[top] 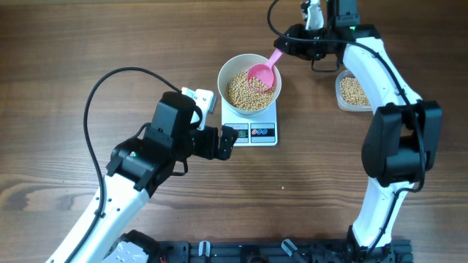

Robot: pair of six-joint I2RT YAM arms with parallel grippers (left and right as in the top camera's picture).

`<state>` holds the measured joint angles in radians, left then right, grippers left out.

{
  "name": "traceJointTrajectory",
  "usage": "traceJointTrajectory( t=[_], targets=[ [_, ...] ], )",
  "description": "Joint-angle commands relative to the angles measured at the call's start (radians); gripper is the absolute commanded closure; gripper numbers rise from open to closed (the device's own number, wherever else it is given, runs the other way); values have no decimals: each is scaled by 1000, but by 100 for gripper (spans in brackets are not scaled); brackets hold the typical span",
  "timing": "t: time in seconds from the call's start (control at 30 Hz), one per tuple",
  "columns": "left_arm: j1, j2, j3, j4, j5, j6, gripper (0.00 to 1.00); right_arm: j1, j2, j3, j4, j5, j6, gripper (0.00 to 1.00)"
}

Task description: Scoop item into bowl and weigh 150g on scale

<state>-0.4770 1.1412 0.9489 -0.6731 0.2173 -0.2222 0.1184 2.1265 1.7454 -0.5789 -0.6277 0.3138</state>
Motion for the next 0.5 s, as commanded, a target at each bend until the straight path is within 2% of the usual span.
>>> traceJointTrajectory(
  t=[0.0, 0.27, 0.33, 0.43, 0.47],
  targets=[
    [-5, 5, 0, 3, -2, 5, 0, 0, 27, 14, -2, 18, 1, 70],
    [-5, 5, 0, 3, -2, 5, 0, 1, 27, 13, -2, 28, 0, 72],
    [-5, 5, 0, 3, -2, 5, 0, 1, 27, 13, 0, 28, 0, 78],
    [-5, 5, 0, 3, -2, 5, 0, 1, 27, 13, 4, 28, 1, 96],
    [-5, 5, 0, 3, -2, 5, 0, 1, 27, 13, 6, 27, 1, 96]
  ],
)
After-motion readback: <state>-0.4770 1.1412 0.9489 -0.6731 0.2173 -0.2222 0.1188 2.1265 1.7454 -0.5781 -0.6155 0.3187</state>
